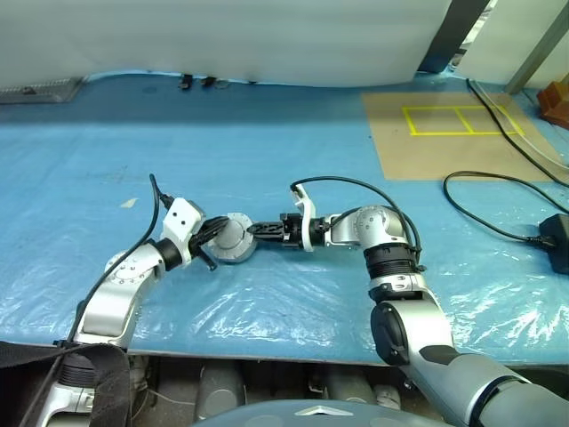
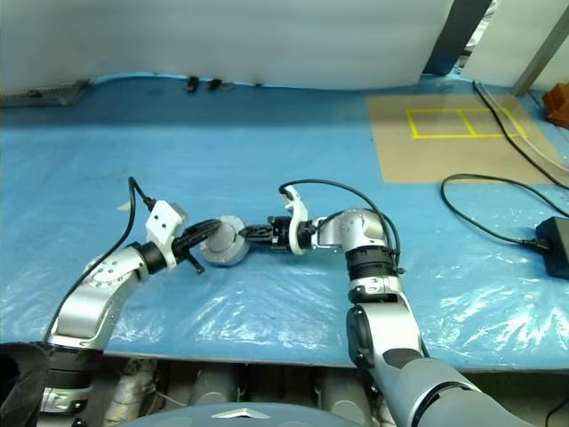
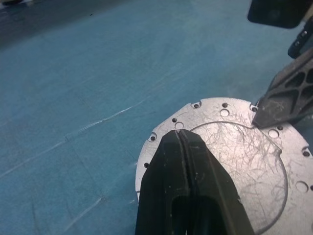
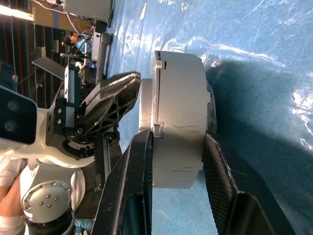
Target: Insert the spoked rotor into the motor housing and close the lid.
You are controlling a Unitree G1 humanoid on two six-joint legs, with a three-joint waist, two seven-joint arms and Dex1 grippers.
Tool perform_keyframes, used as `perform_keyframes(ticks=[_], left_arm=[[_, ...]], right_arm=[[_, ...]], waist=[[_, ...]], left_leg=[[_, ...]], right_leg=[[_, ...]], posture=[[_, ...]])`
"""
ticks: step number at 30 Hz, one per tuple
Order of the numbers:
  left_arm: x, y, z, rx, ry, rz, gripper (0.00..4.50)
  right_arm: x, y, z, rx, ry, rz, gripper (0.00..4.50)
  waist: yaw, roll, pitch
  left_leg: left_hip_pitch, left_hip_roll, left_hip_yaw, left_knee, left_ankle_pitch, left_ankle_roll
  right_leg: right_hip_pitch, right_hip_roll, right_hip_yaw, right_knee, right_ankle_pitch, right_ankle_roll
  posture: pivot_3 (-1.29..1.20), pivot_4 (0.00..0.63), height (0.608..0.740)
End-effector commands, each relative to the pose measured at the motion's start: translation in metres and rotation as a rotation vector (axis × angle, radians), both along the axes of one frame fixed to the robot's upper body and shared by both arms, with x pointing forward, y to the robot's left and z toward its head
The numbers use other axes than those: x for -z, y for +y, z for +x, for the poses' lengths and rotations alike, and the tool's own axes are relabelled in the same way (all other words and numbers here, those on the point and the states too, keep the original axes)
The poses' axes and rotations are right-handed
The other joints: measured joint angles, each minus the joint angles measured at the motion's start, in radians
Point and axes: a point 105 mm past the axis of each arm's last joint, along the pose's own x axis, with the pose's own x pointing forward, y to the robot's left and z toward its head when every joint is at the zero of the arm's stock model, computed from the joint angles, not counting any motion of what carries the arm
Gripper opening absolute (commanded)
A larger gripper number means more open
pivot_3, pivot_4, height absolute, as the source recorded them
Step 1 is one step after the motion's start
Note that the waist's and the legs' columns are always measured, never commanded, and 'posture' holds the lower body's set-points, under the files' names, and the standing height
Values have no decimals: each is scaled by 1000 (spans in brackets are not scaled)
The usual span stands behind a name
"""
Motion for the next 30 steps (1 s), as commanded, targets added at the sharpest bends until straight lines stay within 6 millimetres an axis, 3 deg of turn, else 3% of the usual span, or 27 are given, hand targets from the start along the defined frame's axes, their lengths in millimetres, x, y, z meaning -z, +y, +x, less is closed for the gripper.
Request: perform_keyframes(ticks=[1, 6, 10, 15, 19, 24, 30], left_arm=[[-29, 26, 5, -136, -51, -215, 0], [-38, 58, -6, -261, -43, -469, 0], [-25, 69, -20, -317, 23, -655, 0], [-22, 48, -27, -290, 85, -902, 1225], [-32, 31, -25, -231, 101, -1039, 2626], [-34, 23, -21, -237, 124, -1092, 4347], [-32, 12, -14, -223, 175, -1146, 4452]], right_arm=[[-27, 3, 13, 64, -17, 141, 1084], [-60, -4, 33, 172, 11, 357, 1084], [-76, -8, 47, 249, 20, 450, 1084], [-94, -10, 59, 309, -8, 541, 1084], [-100, -7, 62, 306, -32, 546, 1084], [-103, -2, 60, 267, -47, 536, 1084], [-104, 7, 48, 191, -55, 547, 1084]], waist=[[-1, -1, 1], [-2, -1, 1], [1, -2, 1], [8, -2, 1], [10, -5, 3], [11, -6, 4], [8, -6, 4]], left_leg=[[-2, 0, 1, 0, 0, 0], [-13, 0, 2, 2, 0, 0], [-18, 0, 3, 3, 0, 0], [-19, 2, 4, 3, 0, 0], [-20, 2, 4, 6, 0, 0], [-20, 2, 4, 7, 0, -1], [-20, 1, 3, 7, 0, 0]], right_leg=[[-2, 0, 0, 0, 0, 0], [-12, 1, 0, 1, 1, 0], [-15, 1, -1, 1, 1, 0], [-15, 2, -3, 1, 0, -1], [-15, 2, -3, 2, 1, -1], [-15, 2, -3, 2, 1, 0], [-15, 3, -3, 1, 2, 2]], posture=[[0, 150, 740], [0, 150, 740], [0, 150, 740], [0, 150, 740], [0, 150, 740], [0, 150, 740], [0, 150, 740]])
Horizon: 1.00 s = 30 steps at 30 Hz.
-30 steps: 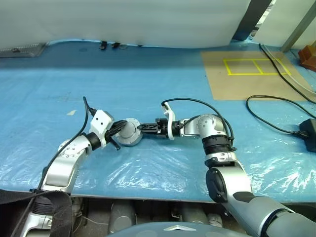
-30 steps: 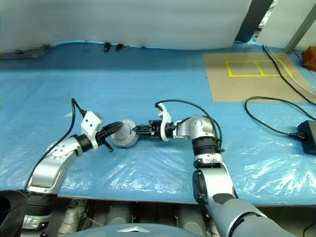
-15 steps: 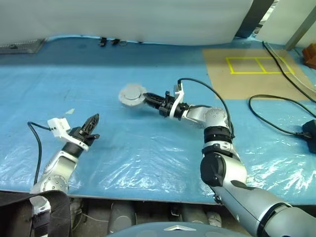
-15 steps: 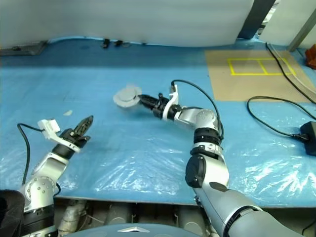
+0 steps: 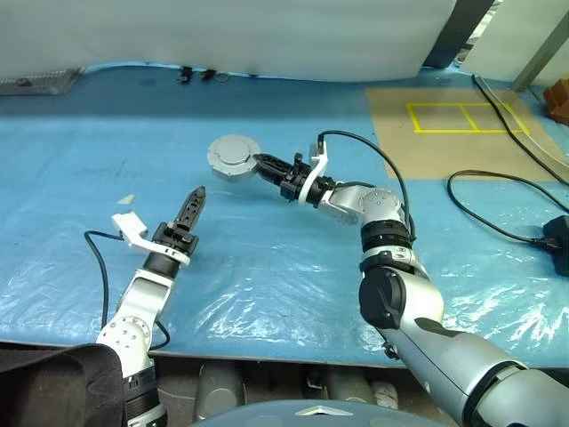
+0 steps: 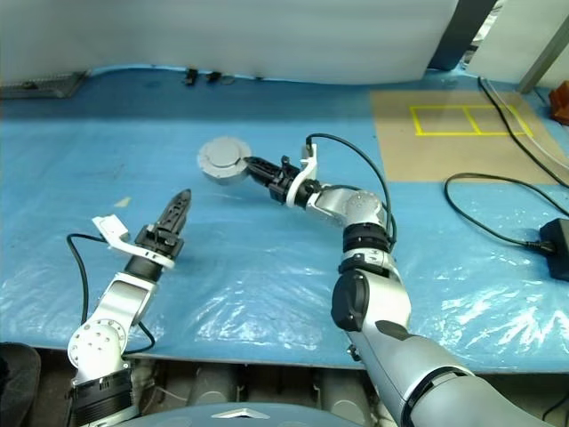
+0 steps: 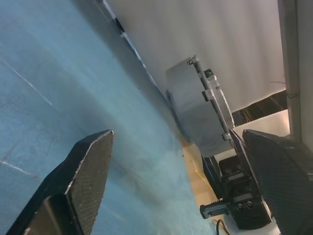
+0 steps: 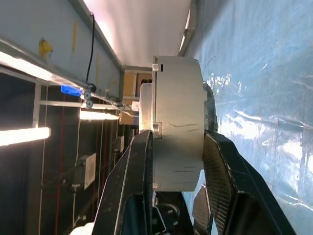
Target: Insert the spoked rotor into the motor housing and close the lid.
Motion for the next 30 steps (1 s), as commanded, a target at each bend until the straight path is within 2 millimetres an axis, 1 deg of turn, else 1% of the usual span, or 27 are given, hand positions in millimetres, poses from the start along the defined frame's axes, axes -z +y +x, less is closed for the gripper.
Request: perform_keyframes(ticks=[1, 8, 11, 16, 18, 19, 20, 23, 24, 25, 30], left_arm=[[-14, -8, 3, 28, -46, -51, 4452], [-22, -16, 14, 57, -66, -103, 4452], [-23, -16, 17, 51, -75, -122, 4452], [-32, -16, 25, 40, -105, -153, 4452], [-32, -16, 28, 27, -102, -150, 4452], [-31, -17, 28, 32, -106, -139, 4084], [-31, -19, 28, 41, -111, -124, 3900], [-29, -27, 26, 87, -105, -119, 2891], [-29, -30, 26, 101, -102, -123, 2753], [-28, -32, 25, 111, -101, -126, 2725], [-26, -43, 26, 148, -74, -117, 2714]], right_arm=[[-31, 11, -10, -77, -100, 96, 1084], [-27, 22, -25, -147, -111, 86, 1084], [-25, 25, -28, -157, -109, 85, 1084], [-20, 27, -33, -172, -106, 67, 1084], [-19, 28, -34, -174, -106, 61, 1084], [-19, 28, -34, -173, -106, 60, 1084], [-19, 28, -34, -172, -105, 59, 1084], [-18, 29, -33, -168, -105, 57, 1084], [-18, 29, -33, -168, -106, 56, 1084], [-18, 29, -34, -168, -107, 57, 1084], [-22, 31, -32, -161, -115, 63, 1084]], waist=[[0, 0, 0], [3, 0, 0], [9, 0, 0], [18, 0, 0], [18, 0, 0], [18, 0, 0], [17, 0, 0], [18, 0, 0], [18, 0, 0], [18, 0, 0], [18, 0, 0]], left_leg=[[0, 0, 0, 0, 0, 0], [0, 0, 0, 1, 0, 0], [0, 0, 0, 1, 0, 1], [0, 0, 0, 2, 0, 0], [0, 0, 0, 2, 0, 0], [0, 0, 0, 2, 0, 0], [0, 0, 0, 2, 0, 0], [0, 0, 0, 2, 0, 0], [0, 0, 0, 2, 0, 0], [0, 0, 0, 2, 0, 0], [0, 0, -1, 2, 0, 0]], right_leg=[[0, 0, 0, 0, 0, 0], [0, 0, 0, 1, 0, 0], [0, 0, 0, 1, 1, 1], [0, 0, 0, 1, 1, 2], [0, 0, 0, 2, 2, 2], [0, 0, 0, 2, 2, 3], [0, 0, 0, 2, 2, 3], [0, 0, 0, 2, 2, 3], [0, 0, 0, 2, 2, 3], [0, 0, 0, 2, 2, 3], [0, 0, 0, 2, 2, 3]], posture=[[0, 150, 740], [0, 150, 740], [0, 150, 740], [0, 150, 740], [0, 150, 740], [0, 150, 740], [0, 150, 740], [0, 150, 740], [0, 150, 740], [0, 150, 740], [0, 150, 740]])
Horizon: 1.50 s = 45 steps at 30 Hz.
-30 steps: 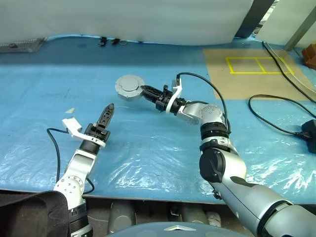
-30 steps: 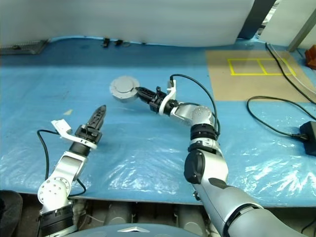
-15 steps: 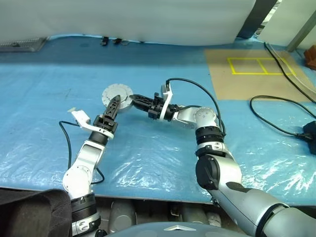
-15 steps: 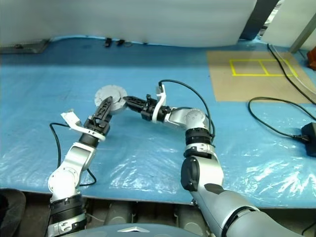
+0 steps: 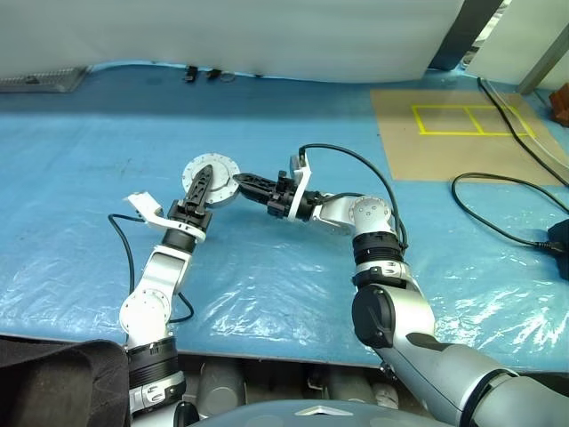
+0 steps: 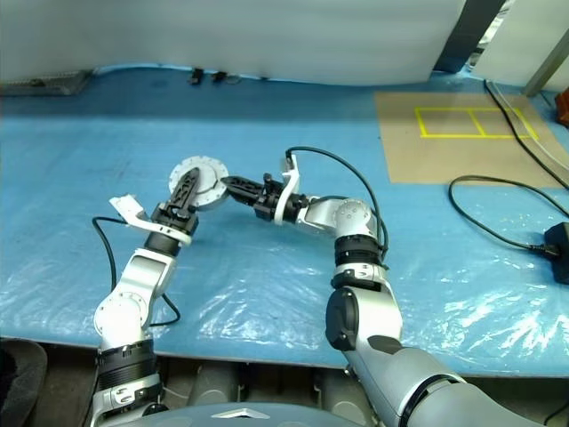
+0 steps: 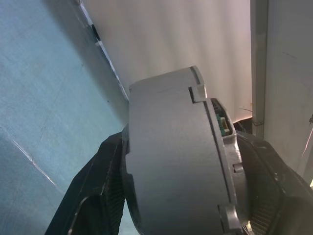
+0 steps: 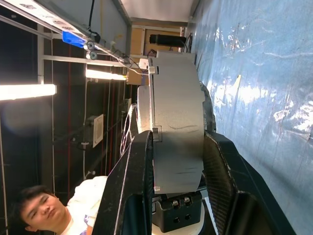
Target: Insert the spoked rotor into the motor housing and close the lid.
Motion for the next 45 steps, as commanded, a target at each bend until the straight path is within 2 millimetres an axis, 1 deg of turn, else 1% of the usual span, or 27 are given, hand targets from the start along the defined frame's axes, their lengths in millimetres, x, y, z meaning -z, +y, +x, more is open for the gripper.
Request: perform_keyframes(ticks=[1, 4, 6, 7, 10, 12, 15, 19, 21, 22, 23, 25, 26, 28, 29, 31, 33, 36, 39, 41, 43, 45], left_arm=[[-5, -24, -1, 97, -11, 28, 2714], [-3, -26, 0, 110, -1, -6, 2714], [-5, -27, 0, 121, -6, -47, 2714], [-6, -28, 0, 125, -12, -77, 2714], [-9, -21, 2, 101, -27, -186, 2714], [-10, -17, 4, 89, -32, -237, 2714], [-12, -7, 9, 49, -41, -316, 2714], [-14, 15, 16, -66, -61, -386, 2714], [-11, 46, 20, -220, -79, -371, 2714], [-11, 54, 21, -265, -86, -362, 2714], [-11, 72, 22, -360, -96, -335, 2714], [-11, 96, 22, -497, -108, -293, 2714], [-11, 105, 21, -548, -111, -277, 2714], [-3, 138, 15, -728, -99, -251, 2714], [2, 151, 12, -798, -90, -241, 2714], [9, 166, 8, -873, -74, -238, 2714], [21, 178, 7, -923, -23, -224, 2714], [37, 185, 8, -943, 69, -156, 2714], [44, 189, 6, -970, 99, -153, 2714], [51, 191, 4, -985, 138, -138, 2714], [59, 194, 2, -1006, 175, -148, 2714], [66, 196, -1, -1028, 214, -146, 2714]], right_arm=[[-30, 8, 0, -7, -83, 83, 1084], [-31, 10, 3, 11, -96, 70, 1084], [-31, 11, 7, 38, -114, 45, 1831], [-32, 11, 9, 54, -123, 34, 2135], [-31, 10, 17, 96, -132, 10, 3189], [-28, 5, 27, 154, -129, -20, 3884], [-22, -5, 43, 253, -124, -75, 3884], [-15, -15, 55, 337, -106, -106, 3884], [-7, -19, 63, 401, -151, -194, 3884], [-5, -21, 65, 418, -164, -218, 3884], [-3, -22, 68, 440, -202, -259, 3884], [-1, -23, 69, 452, -254, -300, 3884], [-1, -22, 69, 451, -270, -311, 3884], [-5, -16, 67, 424, -303, -317, 3884], [-8, -13, 66, 413, -317, -313, 3884], [-12, -10, 65, 401, -340, -308, 3884], [-17, -7, 64, 391, -365, -305, 3884], [-21, -2, 60, 360, -399, -298, 3884], [-23, 4, 54, 328, -434, -295, 3884], [-21, 8, 50, 303, -498, -343, 3884], [-15, 13, 44, 260, -578, -419, 3884], [-12, 18, 38, 223, -632, -451, 3884]], waist=[[0, 0, 0], [0, 0, 0], [0, 0, 0], [0, 0, 0], [-1, -1, 0], [-3, -1, 0], [-2, -1, 1], [-2, -2, 1], [-2, -3, 1], [-3, -3, 1], [-6, -3, 1], [-12, -4, 2], [-15, -4, 2], [-21, -6, 3], [-23, -7, 3], [-25, -8, 3], [-21, -8, 3], [-15, -9, 3], [-2, -13, 4], [1, -15, 4], [1, -16, 4], [1, -16, 4]], left_leg=[[0, 0, 0, 0, 0, 0], [0, 0, 0, 1, 0, 0], [0, 0, 0, 1, 0, 0], [0, 0, 0, 1, 0, 0], [0, 0, 0, 1, 0, 0], [0, -1, 0, 1, 0, 0], [1, -1, 0, 1, 0, 0], [0, -1, 0, 2, 0, 0], [0, -1, 0, 2, 0, 0], [0, -1, 0, 2, 0, 0], [0, -1, 0, 2, 0, 0], [0, -1, -1, 2, 1, 2], [0, -1, -1, 2, 2, 3], [0, -1, -1, 2, 2, 3], [-1, -1, -1, 2, 2, 3], [-1, -1, -2, 3, 2, 3], [-1, -1, -2, 3, 2, 3], [-1, 0, -2, 6, 2, 3], [-1, 1, -2, 8, 2, 3], [-1, 1, -3, 10, 1, 2], [0, 1, -4, 10, 0, 0], [0, 1, -4, 11, 0, 0]], right_leg=[[0, 0, 0, 0, 0, 0], [0, 0, 0, 0, 0, 0], [0, 0, 0, 1, 0, 0], [0, 0, 0, 1, 0, 0], [0, -1, 0, 1, 0, 0], [0, 0, 0, 1, 0, 0], [0, 0, 0, 2, 0, 0], [0, 0, 0, 2, 0, 0], [0, 0, 0, 2, 0, 0], [0, 0, 0, 2, 0, 0], [0, 0, 0, 2, 0, 0], [0, 0, 0, 3, 0, 1], [0, 0, 0, 3, 0, 1], [0, 0, 0, 2, 1, 1], [0, 0, 0, 2, 1, 1], [0, 0, 0, 3, 1, 1], [0, 0, 0, 3, 1, 1], [0, 0, 0, 7, 1, 1], [0, 0, -1, 9, 0, 1], [0, -1, -1, 10, 0, 0], [0, -2, 0, 12, -1, -3], [1, -2, 0, 13, -2, -3]], posture=[[0, 150, 740], [0, 150, 740], [0, 150, 740], [0, 150, 740], [0, 150, 740], [0, 150, 740], [0, 150, 740], [0, 150, 740], [0, 150, 740], [0, 150, 740], [0, 150, 740], [0, 150, 740], [0, 150, 740], [0, 150, 740], [0, 150, 740], [0, 150, 740], [0, 150, 740], [0, 150, 740], [0, 150, 740], [0, 150, 740], [0, 150, 740], [0, 150, 740]])
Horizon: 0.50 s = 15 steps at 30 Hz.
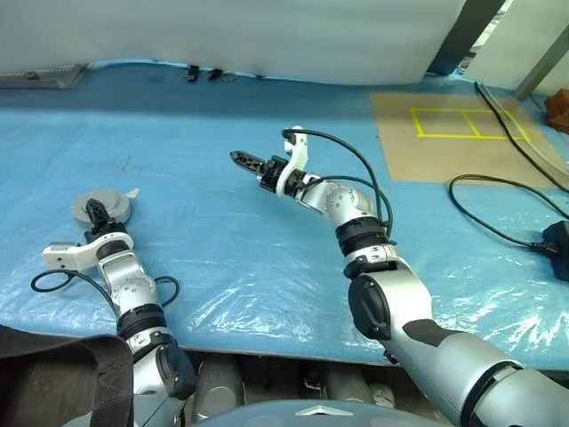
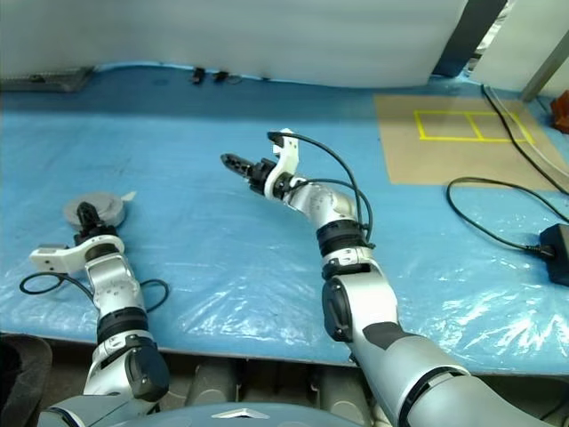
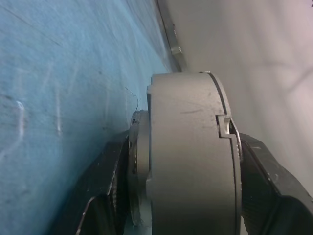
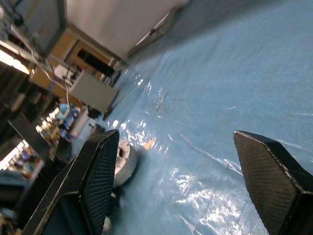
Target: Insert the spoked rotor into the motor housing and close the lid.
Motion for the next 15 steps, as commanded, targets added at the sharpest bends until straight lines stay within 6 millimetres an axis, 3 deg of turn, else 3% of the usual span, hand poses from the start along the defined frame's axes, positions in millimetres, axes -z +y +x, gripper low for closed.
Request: perform_keyframes(ticks=[1, 11, 15], left_arm=[[-6, 15, -7, -71, 20, 29, 2714], [3, 15, -10, -97, 67, 6, 2714], [10, 14, -11, -101, 109, -2, 3725]], right_arm=[[-6, 9, -10, -59, -112, -62, 3884], [-6, 12, -17, -115, -308, -238, 3884], [-9, 11, -17, -121, -320, -231, 3912]], waist=[[-1, 0, 0], [-3, 0, 0], [-4, 1, 0]], left_leg=[[1, 0, -1, 0, 0, 0], [2, 0, -1, 0, 0, 0], [3, -1, -1, 0, 0, 0]], right_leg=[[1, 0, 0, 0, 0, 0], [1, 0, 0, 1, 2, 3], [1, 0, 1, 1, 2, 3]], posture=[[0, 150, 740], [0, 150, 740], [0, 150, 740]])
